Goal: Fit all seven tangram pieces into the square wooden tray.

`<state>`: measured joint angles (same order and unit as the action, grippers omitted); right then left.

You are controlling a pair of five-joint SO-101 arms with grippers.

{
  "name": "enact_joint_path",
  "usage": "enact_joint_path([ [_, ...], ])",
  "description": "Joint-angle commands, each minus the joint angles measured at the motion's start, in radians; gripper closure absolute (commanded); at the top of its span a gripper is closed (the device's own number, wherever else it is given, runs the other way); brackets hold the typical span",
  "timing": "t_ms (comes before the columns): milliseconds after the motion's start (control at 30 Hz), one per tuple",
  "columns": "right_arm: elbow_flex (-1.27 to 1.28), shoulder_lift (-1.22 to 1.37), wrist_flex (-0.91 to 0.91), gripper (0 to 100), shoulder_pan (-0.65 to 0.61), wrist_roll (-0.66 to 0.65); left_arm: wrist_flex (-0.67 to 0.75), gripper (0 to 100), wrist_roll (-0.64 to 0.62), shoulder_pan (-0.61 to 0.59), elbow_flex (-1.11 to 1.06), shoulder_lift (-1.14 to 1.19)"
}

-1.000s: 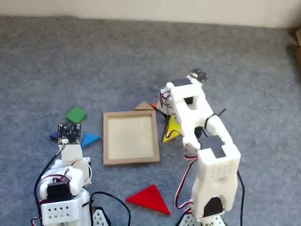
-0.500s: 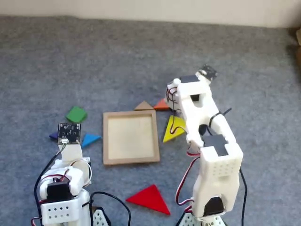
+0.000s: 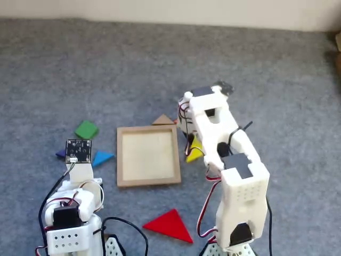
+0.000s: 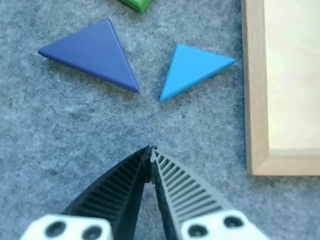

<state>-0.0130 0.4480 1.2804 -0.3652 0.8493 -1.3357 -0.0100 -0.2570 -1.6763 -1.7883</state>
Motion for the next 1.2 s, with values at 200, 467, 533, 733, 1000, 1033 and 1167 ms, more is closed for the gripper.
enact_joint_path([
  [200,-0.038,-0.016,0.16,54.4,0.054,-0.018,-0.005,99,-0.009,-0.012,-0.019,-0.033],
  [467,-0.045,-0.018,0.254,54.4,0.163,-0.238,-0.005,99,-0.009,-0.012,-0.019,-0.033],
  [533,-0.045,-0.019,0.28,54.4,0.18,-0.307,-0.005,99,-0.009,-0.012,-0.019,-0.033],
  [733,-0.047,-0.059,0.315,54.4,0.136,-0.399,-0.005,99,-0.009,-0.012,-0.019,-0.033],
  [1000,-0.036,-0.15,0.176,54.4,0.127,-0.397,-0.005,99,-0.009,-0.012,-0.019,-0.033],
  [1033,-0.036,-0.15,0.154,54.4,0.127,-0.396,-0.005,99,-0.009,-0.012,-0.019,-0.033],
  [1167,-0.038,-0.113,0.074,54.4,0.127,-0.298,-0.005,99,-0.009,-0.012,-0.019,-0.033],
])
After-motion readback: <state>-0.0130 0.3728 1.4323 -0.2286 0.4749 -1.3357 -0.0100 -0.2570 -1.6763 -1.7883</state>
